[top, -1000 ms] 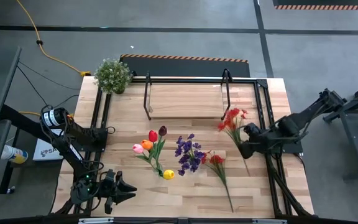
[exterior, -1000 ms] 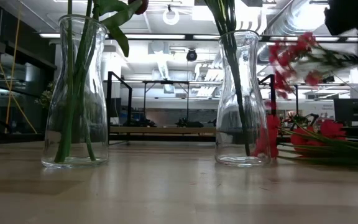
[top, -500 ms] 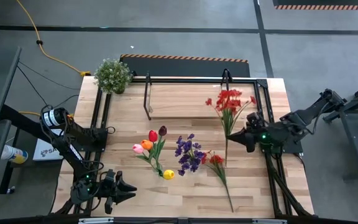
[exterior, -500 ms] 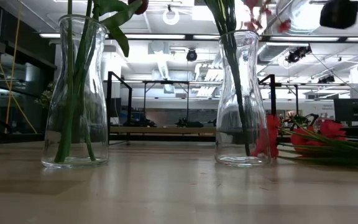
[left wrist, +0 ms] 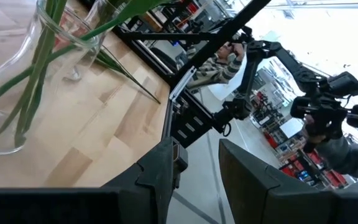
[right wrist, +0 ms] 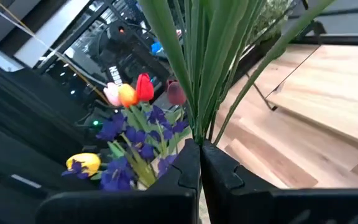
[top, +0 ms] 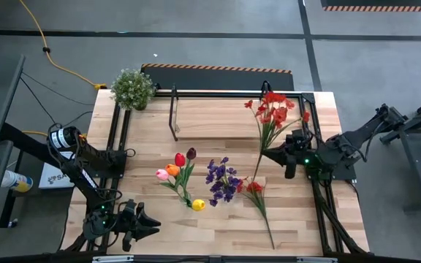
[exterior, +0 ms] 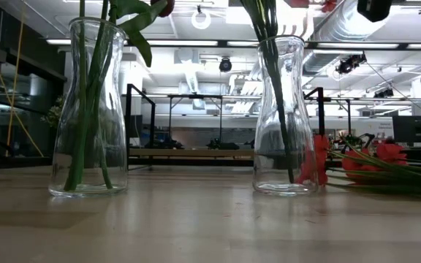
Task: Pick and place flowers into a vace then onto a shelf
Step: Put the right red flower into the right transparent vase
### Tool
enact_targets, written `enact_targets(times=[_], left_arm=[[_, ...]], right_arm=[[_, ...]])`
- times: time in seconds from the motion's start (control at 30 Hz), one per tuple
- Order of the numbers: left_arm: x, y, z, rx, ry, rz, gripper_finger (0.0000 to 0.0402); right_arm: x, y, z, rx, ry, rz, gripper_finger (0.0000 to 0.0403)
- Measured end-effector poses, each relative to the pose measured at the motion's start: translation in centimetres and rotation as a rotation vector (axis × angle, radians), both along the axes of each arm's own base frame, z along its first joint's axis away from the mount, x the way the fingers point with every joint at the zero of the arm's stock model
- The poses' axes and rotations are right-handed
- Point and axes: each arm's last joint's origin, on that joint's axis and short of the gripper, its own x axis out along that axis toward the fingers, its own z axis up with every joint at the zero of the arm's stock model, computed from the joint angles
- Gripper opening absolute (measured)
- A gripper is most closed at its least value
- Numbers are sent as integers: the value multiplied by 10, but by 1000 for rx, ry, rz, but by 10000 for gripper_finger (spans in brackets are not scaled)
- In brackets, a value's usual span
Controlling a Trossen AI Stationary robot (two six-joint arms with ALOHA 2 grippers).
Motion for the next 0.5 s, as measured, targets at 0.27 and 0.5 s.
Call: enact_targets(times=[0.27, 0.5], left_arm=[[0, 0, 0, 0, 0, 0, 163], [0, 0, 0, 0, 0, -1, 163]], right_arm=[[29, 16, -11, -64, 4, -12, 0], [46, 26, -24, -61, 18, -8, 0]])
